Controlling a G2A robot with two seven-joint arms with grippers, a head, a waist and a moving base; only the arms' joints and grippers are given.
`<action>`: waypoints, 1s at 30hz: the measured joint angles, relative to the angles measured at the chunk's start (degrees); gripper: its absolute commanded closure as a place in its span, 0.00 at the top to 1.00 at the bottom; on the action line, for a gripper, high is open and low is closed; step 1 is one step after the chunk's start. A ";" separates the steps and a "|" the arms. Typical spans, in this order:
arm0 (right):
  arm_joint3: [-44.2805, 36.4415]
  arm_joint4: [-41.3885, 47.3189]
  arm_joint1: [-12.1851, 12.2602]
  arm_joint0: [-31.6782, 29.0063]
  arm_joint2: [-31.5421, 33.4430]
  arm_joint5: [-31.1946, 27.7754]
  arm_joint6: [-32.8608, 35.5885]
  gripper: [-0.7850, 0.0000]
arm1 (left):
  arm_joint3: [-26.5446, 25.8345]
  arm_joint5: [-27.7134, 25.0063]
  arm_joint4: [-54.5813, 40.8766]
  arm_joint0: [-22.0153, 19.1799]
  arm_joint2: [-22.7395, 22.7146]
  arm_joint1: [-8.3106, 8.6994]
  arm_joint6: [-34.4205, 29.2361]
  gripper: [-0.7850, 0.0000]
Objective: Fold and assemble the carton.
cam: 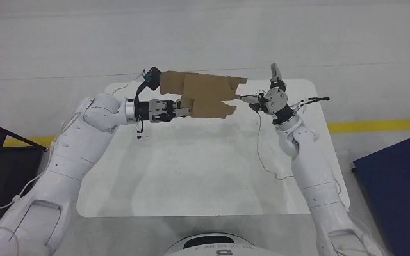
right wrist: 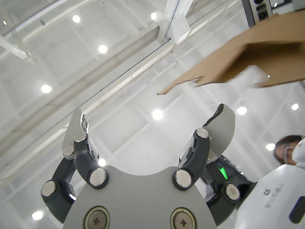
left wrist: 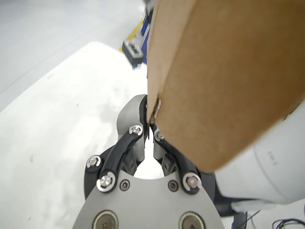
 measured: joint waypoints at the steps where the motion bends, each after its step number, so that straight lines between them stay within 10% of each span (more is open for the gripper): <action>1: -1.26 -3.08 0.22 -0.08 0.23 -1.06 -1.42 1.00 | -1.05 0.00 3.27 0.17 0.17 0.31 0.10 0.00; 7: -7.02 -18.03 1.02 -0.26 0.07 -5.21 -7.52 1.00 | -4.59 0.00 11.84 1.44 -0.11 1.61 1.92 0.00; 30: -10.09 -27.79 -0.14 0.09 -8.61 -15.29 -10.99 1.00 | -4.32 5.20 9.85 0.57 1.32 1.98 8.03 0.00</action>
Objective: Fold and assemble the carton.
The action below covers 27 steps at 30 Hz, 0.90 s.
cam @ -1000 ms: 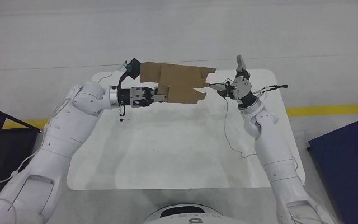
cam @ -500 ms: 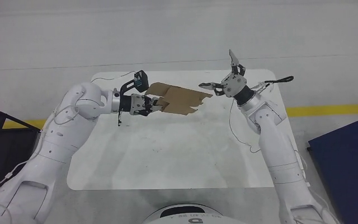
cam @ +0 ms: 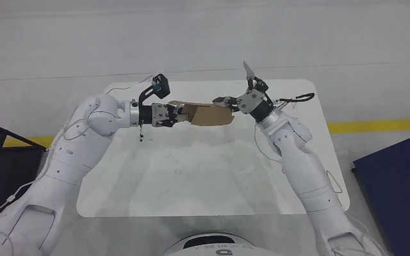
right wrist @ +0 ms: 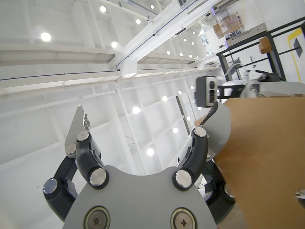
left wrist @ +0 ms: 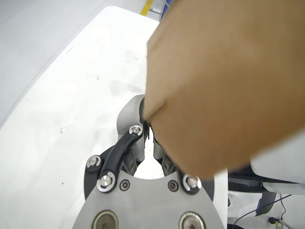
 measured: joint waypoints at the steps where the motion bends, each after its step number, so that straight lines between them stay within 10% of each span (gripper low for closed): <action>1: -0.01 -0.13 -0.03 0.08 -0.37 0.58 -0.23 1.00 | 0.18 0.46 -0.74 -0.26 -0.02 -0.04 -0.06 0.00; 27: -5.28 2.30 1.82 -6.50 14.50 -2.82 8.20 1.00 | 6.91 -0.18 -11.21 -3.41 -3.03 0.07 -1.22 0.00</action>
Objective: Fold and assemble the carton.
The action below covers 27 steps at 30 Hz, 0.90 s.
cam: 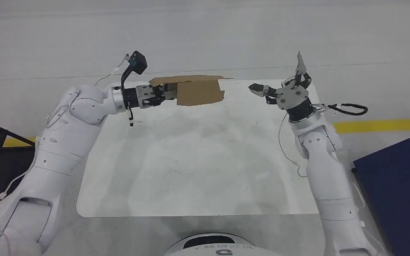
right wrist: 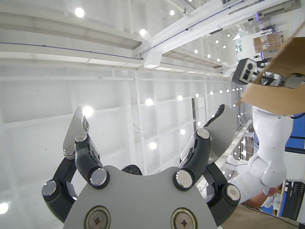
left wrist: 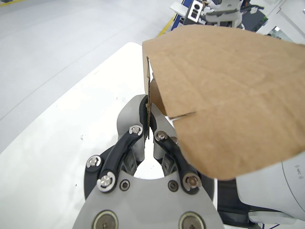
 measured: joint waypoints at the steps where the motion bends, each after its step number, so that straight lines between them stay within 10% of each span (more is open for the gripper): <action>1: 0.45 -1.04 0.12 0.22 -0.27 1.27 0.37 0.98 | 0.00 -0.96 -0.47 -0.03 0.15 0.00 -0.34 0.00; 27: 11.76 -2.25 0.04 11.10 -9.19 11.94 11.64 0.45 | 6.08 -5.02 -24.85 -4.26 9.46 -1.69 -6.65 0.00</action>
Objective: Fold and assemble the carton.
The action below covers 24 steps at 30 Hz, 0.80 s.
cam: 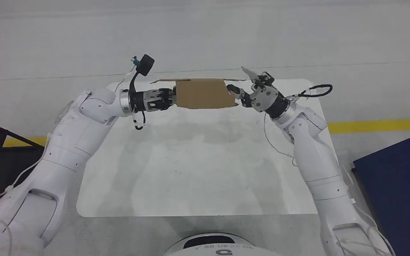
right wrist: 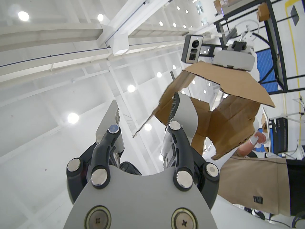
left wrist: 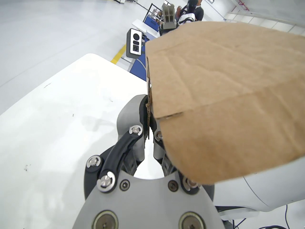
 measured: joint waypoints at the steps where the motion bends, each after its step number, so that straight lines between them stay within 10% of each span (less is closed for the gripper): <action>1: 0.20 -0.24 0.00 0.34 -0.40 0.50 0.36 0.45 | 0.46 0.00 -0.88 -0.23 0.07 -0.13 0.00 0.00; 24: 0.66 -3.19 0.74 3.07 -2.44 2.40 4.30 0.37 | 5.34 0.00 -3.41 -6.32 5.83 -2.43 -0.01 0.00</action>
